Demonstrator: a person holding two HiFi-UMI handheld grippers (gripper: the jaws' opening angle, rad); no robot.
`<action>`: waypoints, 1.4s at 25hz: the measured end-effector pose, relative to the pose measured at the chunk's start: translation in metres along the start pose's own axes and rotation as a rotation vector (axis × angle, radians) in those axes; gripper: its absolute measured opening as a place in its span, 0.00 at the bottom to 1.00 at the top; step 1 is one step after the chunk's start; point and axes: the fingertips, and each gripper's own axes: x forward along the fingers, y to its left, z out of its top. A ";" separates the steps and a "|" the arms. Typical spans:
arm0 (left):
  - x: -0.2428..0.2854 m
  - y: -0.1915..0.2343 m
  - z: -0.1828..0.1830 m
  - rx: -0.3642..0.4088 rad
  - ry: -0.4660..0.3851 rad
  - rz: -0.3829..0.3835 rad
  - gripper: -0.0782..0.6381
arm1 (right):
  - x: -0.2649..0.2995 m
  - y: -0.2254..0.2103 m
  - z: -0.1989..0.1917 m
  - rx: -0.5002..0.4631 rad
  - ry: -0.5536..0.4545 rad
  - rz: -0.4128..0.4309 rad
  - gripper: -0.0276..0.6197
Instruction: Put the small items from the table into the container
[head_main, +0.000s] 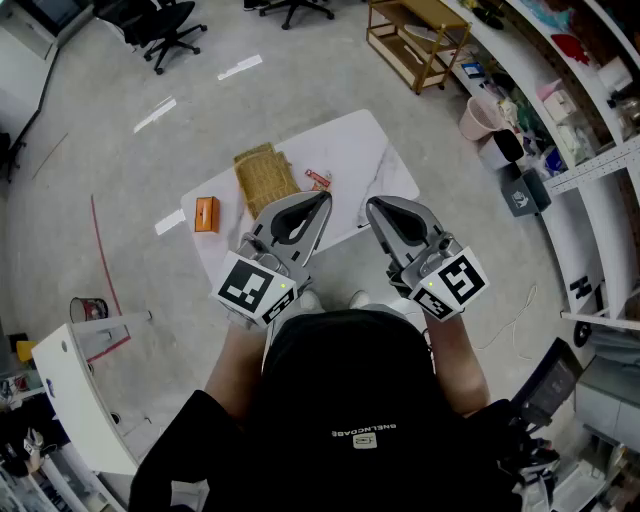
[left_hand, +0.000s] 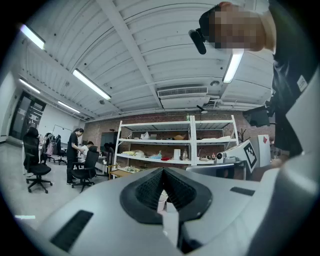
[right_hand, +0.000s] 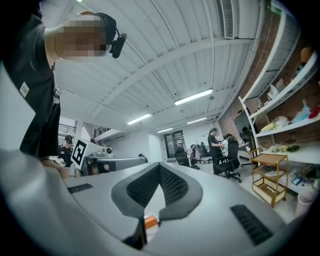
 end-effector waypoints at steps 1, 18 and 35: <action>0.000 0.001 -0.001 0.000 0.003 0.000 0.12 | 0.001 -0.001 -0.001 0.004 0.000 0.000 0.06; -0.011 0.022 -0.017 -0.043 0.020 0.004 0.12 | 0.013 -0.008 -0.012 0.034 0.008 -0.046 0.06; -0.059 0.094 -0.025 -0.070 0.021 -0.004 0.12 | 0.088 0.018 -0.032 0.028 0.036 -0.085 0.06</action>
